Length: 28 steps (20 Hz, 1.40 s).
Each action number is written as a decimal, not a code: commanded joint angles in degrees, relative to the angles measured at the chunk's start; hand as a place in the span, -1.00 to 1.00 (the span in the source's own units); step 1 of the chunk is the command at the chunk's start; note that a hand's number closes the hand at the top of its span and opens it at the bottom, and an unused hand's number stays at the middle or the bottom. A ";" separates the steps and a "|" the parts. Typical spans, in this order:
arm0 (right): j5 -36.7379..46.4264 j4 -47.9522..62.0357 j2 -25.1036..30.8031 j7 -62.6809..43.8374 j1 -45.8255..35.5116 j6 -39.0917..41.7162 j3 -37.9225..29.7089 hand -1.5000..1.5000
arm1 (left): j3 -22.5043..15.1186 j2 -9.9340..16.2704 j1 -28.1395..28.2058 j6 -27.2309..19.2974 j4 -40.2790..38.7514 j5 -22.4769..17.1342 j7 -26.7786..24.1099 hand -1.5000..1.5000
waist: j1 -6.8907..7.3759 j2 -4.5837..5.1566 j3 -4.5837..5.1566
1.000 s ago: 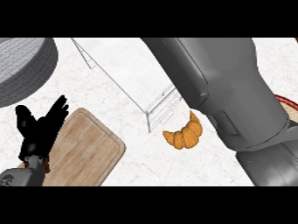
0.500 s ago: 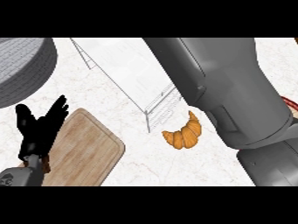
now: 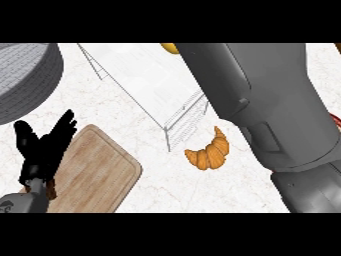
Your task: Pick the lemon from the placemat and place it in the tiered shelf
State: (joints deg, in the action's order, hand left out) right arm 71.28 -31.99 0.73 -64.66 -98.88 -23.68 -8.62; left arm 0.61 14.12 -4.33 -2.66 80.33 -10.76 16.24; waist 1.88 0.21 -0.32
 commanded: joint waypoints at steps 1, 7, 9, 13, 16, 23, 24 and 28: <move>0.42 -3.60 -0.60 -9.23 -0.31 -11.36 -3.33 -1.00 | -0.75 -1.11 1.70 0.61 -2.42 0.03 -0.50 0.00 | -0.50 0.19 0.41; 7.15 -7.56 0.06 -10.52 0.39 -19.21 -5.21 -1.00 | -1.21 -1.21 2.45 -0.09 -0.53 0.49 1.54 0.00 | -1.05 -0.26 0.43; 10.64 -9.01 -0.27 -12.86 0.67 -18.95 -5.66 -1.00 | -0.83 -1.74 3.62 -0.53 -1.94 0.83 0.18 0.00 | -1.79 -0.51 0.46; 18.33 -12.44 1.47 -16.52 4.24 -17.53 -7.18 -1.00 | 1.70 0.70 4.09 0.84 -0.84 -0.75 0.72 0.00 | -2.84 -0.92 0.41; 21.27 -18.22 3.37 -16.58 4.66 -16.20 -9.92 -1.00 | 1.64 -0.40 4.35 -0.04 -0.96 -0.73 0.76 0.00 | -3.71 -1.17 0.34; 25.35 -35.71 -0.68 -17.39 7.14 -6.29 -13.21 -1.00 | 2.37 0.00 5.92 -0.15 -0.19 -0.70 1.10 0.00 | -5.04 -2.23 0.21; 23.88 -37.25 -0.69 -17.60 9.58 -4.87 -11.85 -1.00 | 1.94 -0.23 5.43 -0.58 -0.63 0.05 0.93 0.00 | -4.75 -2.07 0.23; 22.85 -48.12 -0.72 -15.50 12.08 2.77 -9.71 -1.00 | 2.04 -0.22 6.41 0.89 -0.48 -0.93 0.94 0.00 | -5.00 -2.25 0.22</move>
